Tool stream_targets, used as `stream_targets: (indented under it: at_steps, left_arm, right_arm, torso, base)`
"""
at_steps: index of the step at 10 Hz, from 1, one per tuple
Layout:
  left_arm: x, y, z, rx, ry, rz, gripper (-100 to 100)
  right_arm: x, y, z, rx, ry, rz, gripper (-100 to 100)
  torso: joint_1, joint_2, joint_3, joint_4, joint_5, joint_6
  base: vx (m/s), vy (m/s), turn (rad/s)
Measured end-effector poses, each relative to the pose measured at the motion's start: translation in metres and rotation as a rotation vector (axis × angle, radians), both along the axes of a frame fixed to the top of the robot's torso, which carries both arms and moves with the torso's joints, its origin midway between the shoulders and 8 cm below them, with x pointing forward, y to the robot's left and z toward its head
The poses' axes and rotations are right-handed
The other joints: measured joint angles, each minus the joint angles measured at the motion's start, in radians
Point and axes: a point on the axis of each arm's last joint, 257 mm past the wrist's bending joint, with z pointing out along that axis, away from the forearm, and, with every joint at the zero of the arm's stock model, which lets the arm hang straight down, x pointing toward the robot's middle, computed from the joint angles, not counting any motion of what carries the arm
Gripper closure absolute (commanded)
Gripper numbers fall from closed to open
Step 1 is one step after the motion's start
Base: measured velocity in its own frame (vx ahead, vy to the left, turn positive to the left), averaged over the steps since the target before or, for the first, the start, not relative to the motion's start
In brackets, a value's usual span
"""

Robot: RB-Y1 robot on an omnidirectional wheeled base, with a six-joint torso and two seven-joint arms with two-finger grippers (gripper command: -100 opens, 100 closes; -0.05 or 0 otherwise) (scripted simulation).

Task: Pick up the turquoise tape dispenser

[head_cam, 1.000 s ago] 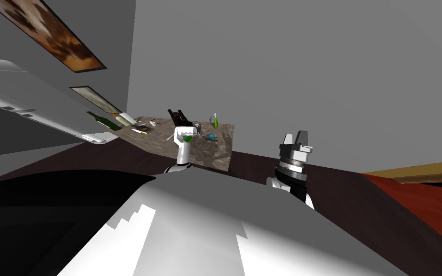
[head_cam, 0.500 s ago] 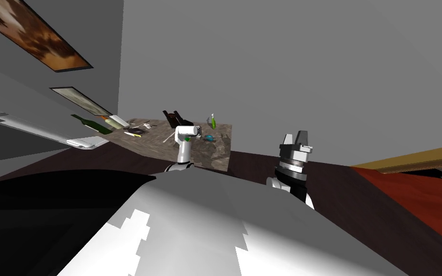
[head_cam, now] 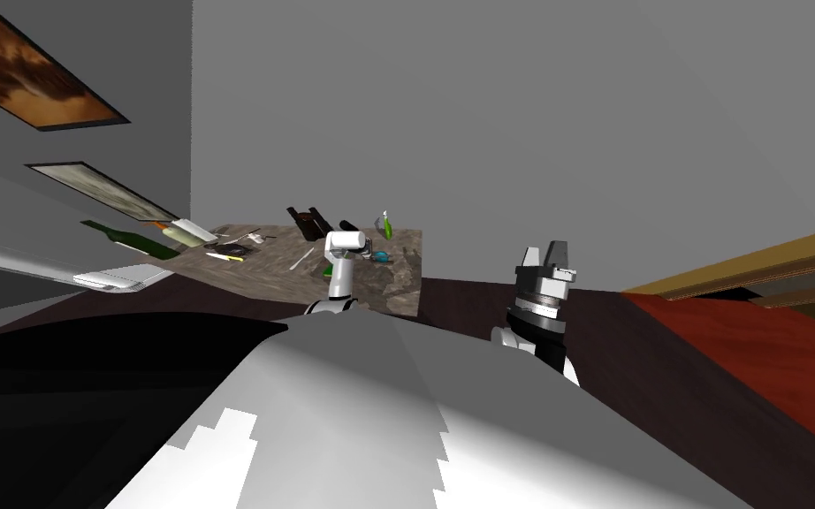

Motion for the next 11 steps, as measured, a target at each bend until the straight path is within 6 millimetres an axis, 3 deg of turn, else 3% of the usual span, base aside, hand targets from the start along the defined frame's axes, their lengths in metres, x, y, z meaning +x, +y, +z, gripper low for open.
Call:
stream_targets:
  at_steps: [6,7,8,11]
  left_arm:
    - [-0.031,-0.003,-0.035,-0.033,0.193,0.012,-100]
    - [-0.032,-0.003,-0.036,-0.034,0.198,0.011,0]
    - [-0.032,-0.003,-0.036,-0.034,0.198,0.011,-100]
    - [-0.028,-0.003,-0.048,-0.034,0.199,0.01,-100]
  right_arm:
    - [0.0,0.0,0.0,0.0,0.0,0.0,0]
    - [0.0,0.0,0.0,0.0,0.0,0.0,0]
    - [0.0,0.0,0.0,0.0,0.0,0.0,0]
    - [0.0,0.0,0.0,0.0,0.0,0.0,0]
  torso:
    - [0.0,0.0,0.0,0.0,0.0,0.0]
    - [0.0,0.0,0.0,0.0,0.0,0.0]
    - [-0.001,0.001,0.0,0.0,0.0,0.0]
    - [0.0,0.0,0.0,0.0,0.0,0.0]
  base:
    - [0.011,0.014,-0.135]
    - [0.0,0.0,0.0]
    - [0.011,0.006,0.004]
    - [0.016,0.006,0.003]
